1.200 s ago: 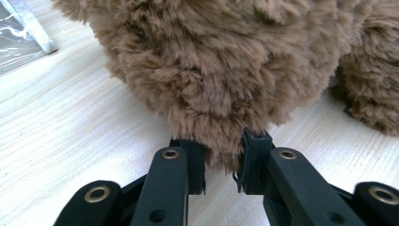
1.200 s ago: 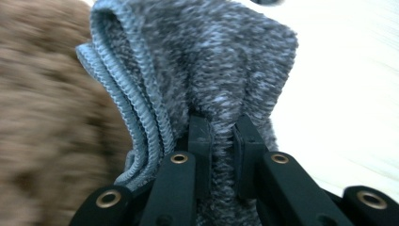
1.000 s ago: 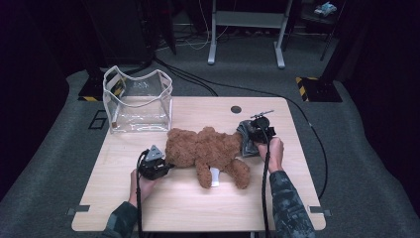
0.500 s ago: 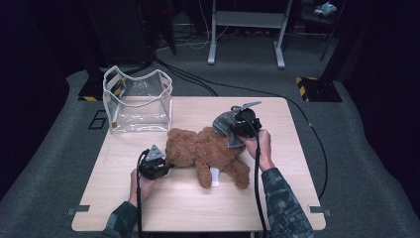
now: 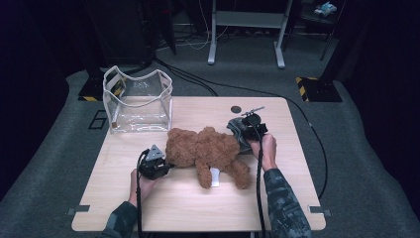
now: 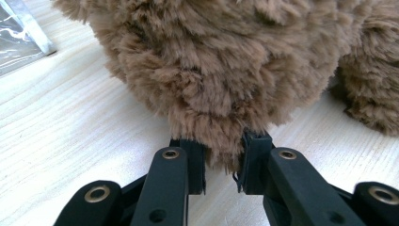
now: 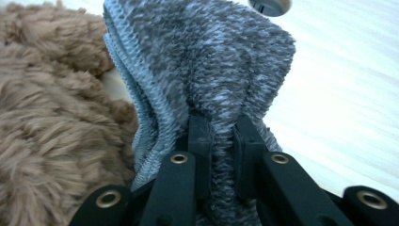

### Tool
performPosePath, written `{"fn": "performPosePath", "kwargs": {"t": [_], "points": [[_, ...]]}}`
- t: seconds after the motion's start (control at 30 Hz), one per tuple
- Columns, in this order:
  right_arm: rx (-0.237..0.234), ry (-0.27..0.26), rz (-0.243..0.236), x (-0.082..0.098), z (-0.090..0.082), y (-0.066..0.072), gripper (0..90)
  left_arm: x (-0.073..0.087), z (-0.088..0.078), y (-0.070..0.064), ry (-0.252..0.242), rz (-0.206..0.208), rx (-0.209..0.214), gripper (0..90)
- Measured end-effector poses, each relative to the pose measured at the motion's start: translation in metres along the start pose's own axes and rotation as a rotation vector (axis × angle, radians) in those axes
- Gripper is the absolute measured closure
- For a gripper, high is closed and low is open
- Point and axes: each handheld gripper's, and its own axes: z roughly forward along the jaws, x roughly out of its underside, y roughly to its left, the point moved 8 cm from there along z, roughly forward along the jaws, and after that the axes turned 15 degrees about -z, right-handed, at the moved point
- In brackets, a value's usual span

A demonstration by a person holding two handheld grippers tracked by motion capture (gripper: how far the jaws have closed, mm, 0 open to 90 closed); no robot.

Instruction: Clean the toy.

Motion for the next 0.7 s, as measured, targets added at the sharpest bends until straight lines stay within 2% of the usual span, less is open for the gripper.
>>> {"fn": "performPosePath", "kwargs": {"t": [0.07, 0.2, 0.33, 0.4, 0.5, 0.57, 0.63, 0.67, 0.7], "points": [[0.001, -0.023, -0.004, -0.002, -0.007, -0.003, 80.9, 0.0, 0.0, 0.0, -0.002, 0.0, -0.001, 75.8], [-0.053, -0.1, 0.004, -0.014, -0.031, 0.007, 80.9, 0.0, 0.0, -0.001, -0.003, -0.003, -0.001, 75.8], [-0.09, -0.189, -0.056, -0.037, -0.061, 0.027, 80.9, 0.0, 0.0, -0.001, -0.003, -0.001, -0.003, 75.8], [-0.113, -0.232, -0.097, -0.049, -0.075, 0.043, 80.9, -0.001, 0.0, -0.001, -0.003, -0.002, -0.004, 75.8], [-0.168, -0.263, -0.163, -0.063, -0.086, 0.074, 80.9, -0.001, 0.0, 0.0, -0.002, 0.004, -0.004, 75.9], [-0.196, -0.272, -0.212, -0.071, -0.087, 0.097, 80.9, -0.001, 0.0, -0.001, -0.003, 0.001, -0.004, 75.9], [-0.219, -0.271, -0.283, -0.078, -0.083, 0.119, 80.8, -0.001, 0.0, -0.001, -0.003, 0.001, -0.004, 75.9], [-0.239, -0.262, -0.289, -0.08, -0.08, 0.133, 80.8, -0.001, 0.0, -0.001, -0.003, 0.001, -0.003, 75.9], [-0.247, -0.272, -0.317, -0.083, -0.076, 0.138, 80.8, -0.001, 0.0, -0.002, -0.002, -0.002, -0.001, 75.9]]}}
